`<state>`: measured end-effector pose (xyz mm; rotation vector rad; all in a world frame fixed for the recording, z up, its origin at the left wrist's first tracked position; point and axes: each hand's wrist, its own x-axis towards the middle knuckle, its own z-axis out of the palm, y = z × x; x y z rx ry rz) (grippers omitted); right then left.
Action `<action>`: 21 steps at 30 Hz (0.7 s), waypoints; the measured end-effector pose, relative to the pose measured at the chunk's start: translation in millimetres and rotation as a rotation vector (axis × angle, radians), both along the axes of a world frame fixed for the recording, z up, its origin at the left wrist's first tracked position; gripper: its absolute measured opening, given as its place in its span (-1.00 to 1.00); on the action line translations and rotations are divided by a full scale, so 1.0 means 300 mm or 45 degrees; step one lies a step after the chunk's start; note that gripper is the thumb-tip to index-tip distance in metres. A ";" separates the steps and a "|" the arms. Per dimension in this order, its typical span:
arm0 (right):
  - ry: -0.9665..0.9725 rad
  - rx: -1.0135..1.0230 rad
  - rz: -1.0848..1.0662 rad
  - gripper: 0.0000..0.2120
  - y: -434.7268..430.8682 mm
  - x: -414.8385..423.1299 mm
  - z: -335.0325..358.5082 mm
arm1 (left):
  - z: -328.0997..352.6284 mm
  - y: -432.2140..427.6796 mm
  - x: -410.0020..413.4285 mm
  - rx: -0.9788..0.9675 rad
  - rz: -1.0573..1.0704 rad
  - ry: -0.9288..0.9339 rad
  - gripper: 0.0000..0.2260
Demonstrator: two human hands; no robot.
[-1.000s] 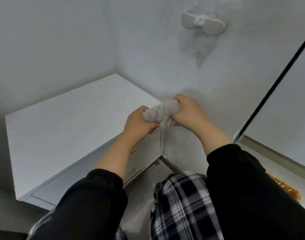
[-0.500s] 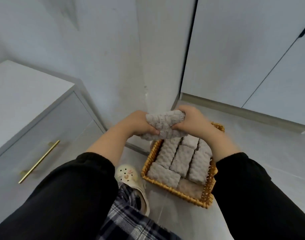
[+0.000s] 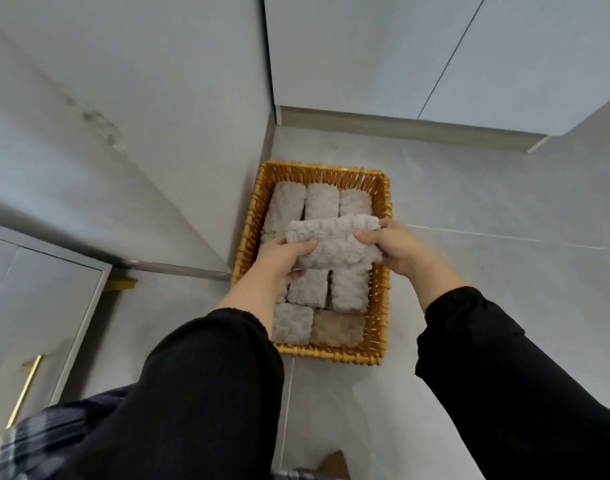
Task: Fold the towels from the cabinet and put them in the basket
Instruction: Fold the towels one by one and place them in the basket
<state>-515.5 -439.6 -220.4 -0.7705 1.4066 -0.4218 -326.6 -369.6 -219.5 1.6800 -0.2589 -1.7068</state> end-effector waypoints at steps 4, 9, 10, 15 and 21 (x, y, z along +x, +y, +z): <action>0.565 -0.171 0.233 -0.59 0.070 -0.033 -0.092 | -0.127 0.042 -0.022 0.051 -0.678 -0.417 -0.62; 0.935 -0.362 0.565 -0.82 0.180 -0.036 -0.142 | -0.249 0.127 -0.001 -0.011 -1.433 -0.832 -0.69; 0.960 -0.369 0.567 -0.83 0.197 -0.038 -0.140 | -0.267 0.140 0.006 0.018 -1.517 -0.865 -0.67; 1.057 -0.420 0.593 -0.68 0.281 -0.040 -0.136 | -0.322 0.191 0.034 0.109 -1.645 -0.811 -0.51; 0.902 -0.215 0.543 -0.72 0.381 0.010 -0.177 | -0.355 0.215 0.064 0.101 -1.691 -0.842 -0.48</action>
